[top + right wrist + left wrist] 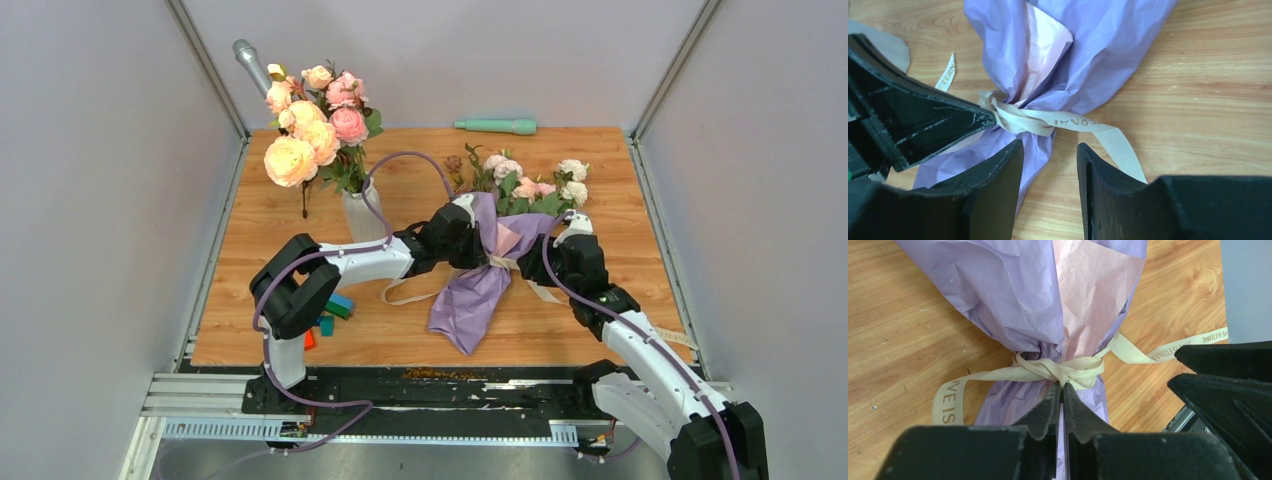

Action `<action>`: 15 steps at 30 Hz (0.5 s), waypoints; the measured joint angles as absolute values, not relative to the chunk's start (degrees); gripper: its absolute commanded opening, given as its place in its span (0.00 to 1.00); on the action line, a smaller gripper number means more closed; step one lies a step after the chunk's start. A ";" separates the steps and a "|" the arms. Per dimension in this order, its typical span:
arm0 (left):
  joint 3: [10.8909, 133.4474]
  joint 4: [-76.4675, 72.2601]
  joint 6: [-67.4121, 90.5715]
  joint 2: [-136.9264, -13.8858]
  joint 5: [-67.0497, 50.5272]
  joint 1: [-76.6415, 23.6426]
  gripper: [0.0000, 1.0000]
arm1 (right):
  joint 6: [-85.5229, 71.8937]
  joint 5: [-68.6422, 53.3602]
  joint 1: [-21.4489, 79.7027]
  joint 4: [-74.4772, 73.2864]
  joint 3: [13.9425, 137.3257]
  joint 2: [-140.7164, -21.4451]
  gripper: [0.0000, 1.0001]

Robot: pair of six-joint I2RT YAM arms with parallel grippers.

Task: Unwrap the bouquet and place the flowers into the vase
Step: Untie the ribbon from the wrapping paper.

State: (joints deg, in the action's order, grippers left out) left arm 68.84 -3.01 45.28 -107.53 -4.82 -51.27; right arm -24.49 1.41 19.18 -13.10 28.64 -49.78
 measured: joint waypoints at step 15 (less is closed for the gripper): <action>68.88 1.72 37.54 -104.20 -2.46 -51.35 0.00 | -20.88 -11.49 19.18 -4.89 27.16 -57.21 0.41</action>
State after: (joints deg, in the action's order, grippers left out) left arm 68.88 1.72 37.54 -104.20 -2.46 -51.35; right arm -20.88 -11.49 19.18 -4.89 27.16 -57.21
